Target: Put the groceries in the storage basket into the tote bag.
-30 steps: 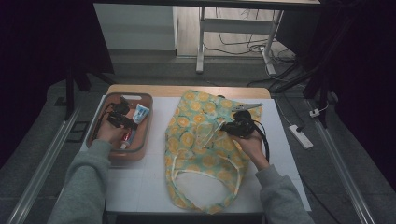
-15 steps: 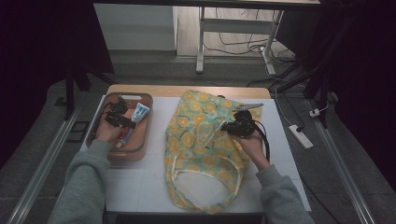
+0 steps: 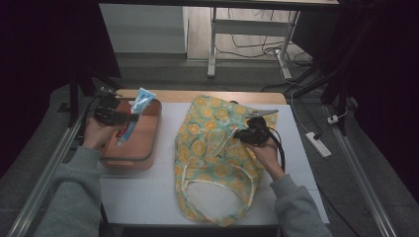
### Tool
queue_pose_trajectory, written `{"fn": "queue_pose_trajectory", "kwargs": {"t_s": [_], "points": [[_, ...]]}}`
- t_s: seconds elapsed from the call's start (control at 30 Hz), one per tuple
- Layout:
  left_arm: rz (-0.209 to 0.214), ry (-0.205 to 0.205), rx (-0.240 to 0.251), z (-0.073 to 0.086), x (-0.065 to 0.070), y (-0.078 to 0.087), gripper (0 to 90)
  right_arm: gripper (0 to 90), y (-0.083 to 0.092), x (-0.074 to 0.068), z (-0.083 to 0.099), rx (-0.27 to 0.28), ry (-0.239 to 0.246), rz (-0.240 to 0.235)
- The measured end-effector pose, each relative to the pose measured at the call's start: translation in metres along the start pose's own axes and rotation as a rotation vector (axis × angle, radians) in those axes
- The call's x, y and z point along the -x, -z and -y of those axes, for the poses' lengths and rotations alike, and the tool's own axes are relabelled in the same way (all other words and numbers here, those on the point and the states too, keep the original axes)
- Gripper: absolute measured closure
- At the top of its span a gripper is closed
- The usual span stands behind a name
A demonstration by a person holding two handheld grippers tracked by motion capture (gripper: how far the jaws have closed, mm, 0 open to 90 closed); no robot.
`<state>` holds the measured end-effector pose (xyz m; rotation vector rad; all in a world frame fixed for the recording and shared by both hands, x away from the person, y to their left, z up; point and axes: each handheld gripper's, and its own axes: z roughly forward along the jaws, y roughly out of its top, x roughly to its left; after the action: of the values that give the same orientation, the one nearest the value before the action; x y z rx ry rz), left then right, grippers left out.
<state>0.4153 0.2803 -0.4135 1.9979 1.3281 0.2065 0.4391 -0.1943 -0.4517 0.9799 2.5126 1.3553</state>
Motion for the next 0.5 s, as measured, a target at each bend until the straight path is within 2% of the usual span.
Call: {"fn": "queue_pose_trajectory", "kwargs": {"t_s": [0.1, 0.27, 0.4, 0.5], "points": [[0.013, -0.044, 0.027, 0.000, 0.014, 0.010, 74.3, 88.0, 0.001, -0.001, -0.001, 0.004, 0.002, -0.002], [0.059, -0.103, 0.064, 0.003, 0.033, 0.024, 74.3, 88.0, 0.002, -0.001, -0.001, 0.011, 0.005, 0.000], [0.105, -0.134, 0.082, 0.005, 0.047, 0.028, 74.4, 88.0, 0.003, -0.001, -0.001, 0.014, 0.004, 0.002], [0.123, -0.168, 0.086, 0.007, 0.058, 0.027, 74.4, 88.0, 0.003, -0.001, -0.001, 0.013, 0.003, 0.003]]}}
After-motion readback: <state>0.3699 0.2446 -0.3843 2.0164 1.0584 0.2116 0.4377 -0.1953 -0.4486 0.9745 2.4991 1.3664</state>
